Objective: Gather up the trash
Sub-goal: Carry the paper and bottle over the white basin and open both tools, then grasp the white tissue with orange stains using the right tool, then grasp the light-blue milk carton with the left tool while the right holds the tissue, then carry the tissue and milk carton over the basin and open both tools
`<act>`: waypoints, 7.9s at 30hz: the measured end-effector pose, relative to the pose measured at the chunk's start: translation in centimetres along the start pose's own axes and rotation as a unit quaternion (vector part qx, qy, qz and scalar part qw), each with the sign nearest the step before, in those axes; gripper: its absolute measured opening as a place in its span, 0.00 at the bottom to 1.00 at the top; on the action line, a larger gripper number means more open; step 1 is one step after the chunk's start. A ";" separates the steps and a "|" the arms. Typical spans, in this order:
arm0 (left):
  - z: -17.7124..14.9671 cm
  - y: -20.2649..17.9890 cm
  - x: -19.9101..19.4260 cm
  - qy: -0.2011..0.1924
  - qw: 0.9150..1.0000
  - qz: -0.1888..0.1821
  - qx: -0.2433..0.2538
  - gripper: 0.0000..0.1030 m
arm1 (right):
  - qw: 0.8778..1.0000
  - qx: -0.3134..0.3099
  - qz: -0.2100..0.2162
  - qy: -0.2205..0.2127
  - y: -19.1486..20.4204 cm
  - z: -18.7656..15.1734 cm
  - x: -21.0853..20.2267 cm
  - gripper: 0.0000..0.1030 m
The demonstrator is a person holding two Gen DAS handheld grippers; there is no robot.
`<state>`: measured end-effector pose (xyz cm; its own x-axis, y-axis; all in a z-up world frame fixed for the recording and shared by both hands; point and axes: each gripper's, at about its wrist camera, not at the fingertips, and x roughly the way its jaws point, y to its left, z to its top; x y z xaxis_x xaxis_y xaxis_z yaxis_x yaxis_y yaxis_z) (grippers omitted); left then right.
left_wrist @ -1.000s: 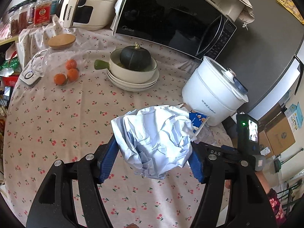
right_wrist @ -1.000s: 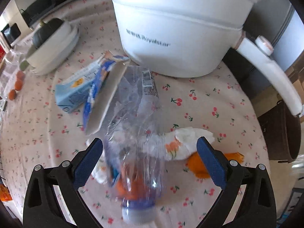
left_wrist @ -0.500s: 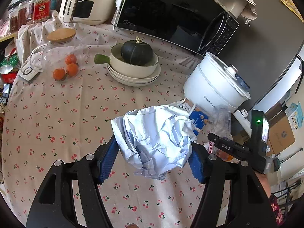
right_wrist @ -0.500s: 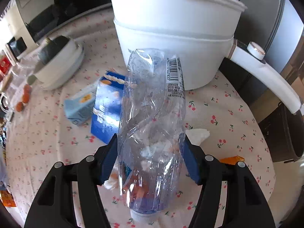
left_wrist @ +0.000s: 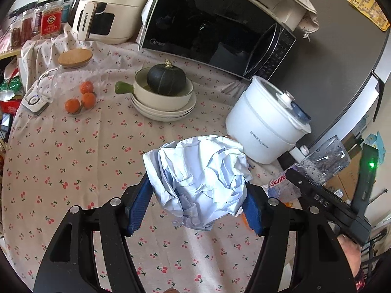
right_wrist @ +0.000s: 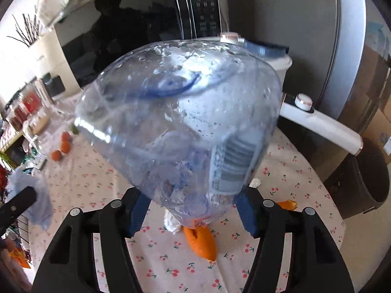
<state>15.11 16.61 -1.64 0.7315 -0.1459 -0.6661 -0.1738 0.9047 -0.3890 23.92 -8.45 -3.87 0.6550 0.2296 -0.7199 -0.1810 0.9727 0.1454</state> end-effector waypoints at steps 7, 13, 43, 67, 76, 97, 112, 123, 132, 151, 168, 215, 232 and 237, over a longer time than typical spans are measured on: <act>-0.2 -1.2 -1.3 -0.013 1.000 -0.018 0.009 0.61 | 0.999 0.004 0.010 -0.033 0.2 -0.9 -3.7 0.60; -1.2 -2.9 -2.0 -0.010 0.999 -0.037 0.030 0.61 | 0.998 0.027 0.013 -0.046 -1.5 -2.8 -7.0 0.60; -10.2 -14.1 -0.3 0.046 0.977 -0.090 0.186 0.61 | 0.991 0.100 -0.086 0.027 -12.1 -17.9 -12.3 0.68; -16.8 -20.6 2.5 0.111 0.950 -0.125 0.265 0.62 | 0.958 0.110 -0.265 -0.010 -18.7 -21.3 -15.3 0.91; -19.4 -22.4 3.5 0.144 0.936 -0.133 0.292 0.67 | 0.947 0.120 -0.297 -0.027 -19.9 -21.6 -16.4 0.93; -19.2 -21.8 3.9 0.118 0.943 -0.086 0.300 0.80 | 0.946 0.113 -0.300 -0.042 -18.5 -20.4 -15.4 0.93; -16.0 -18.3 4.5 0.089 0.960 -0.038 0.262 0.80 | 0.954 0.097 -0.278 -0.058 -14.7 -17.7 -12.8 0.93; -13.0 -14.6 4.4 0.068 0.972 0.001 0.226 0.80 | 0.962 0.077 -0.252 -0.075 -10.7 -15.1 -10.3 0.93; -10.3 -10.7 4.7 0.066 0.980 0.035 0.184 0.80 | 0.974 0.050 -0.211 -0.067 -7.4 -12.5 -7.3 0.93; -4.6 -1.9 3.5 0.052 0.992 0.088 0.076 0.80 | 0.992 -0.028 -0.120 0.017 0.9 -7.6 3.9 0.93; -2.3 1.1 2.8 0.045 0.995 0.081 0.022 0.80 | 0.988 -0.092 -0.050 0.111 5.4 -6.1 13.1 0.43; 2.0 -4.5 24.6 0.185 0.960 0.065 0.201 0.53 | 0.996 0.020 0.081 0.037 -3.6 -3.8 7.3 0.31; -1.2 -1.6 5.6 0.073 0.996 0.035 0.043 0.53 | 0.997 0.022 0.060 -0.046 -2.3 -7.2 -6.4 0.31; -3.4 -3.3 2.2 0.047 0.998 -0.001 0.042 0.53 | 0.997 0.029 0.032 -0.067 -3.2 -9.7 -9.6 0.31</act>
<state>15.10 11.97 -3.98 0.6658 -0.1805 -0.7240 -0.1134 0.9345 -0.3373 11.15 -14.10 -4.00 0.7356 0.2902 -0.6120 -0.1850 0.9553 0.2306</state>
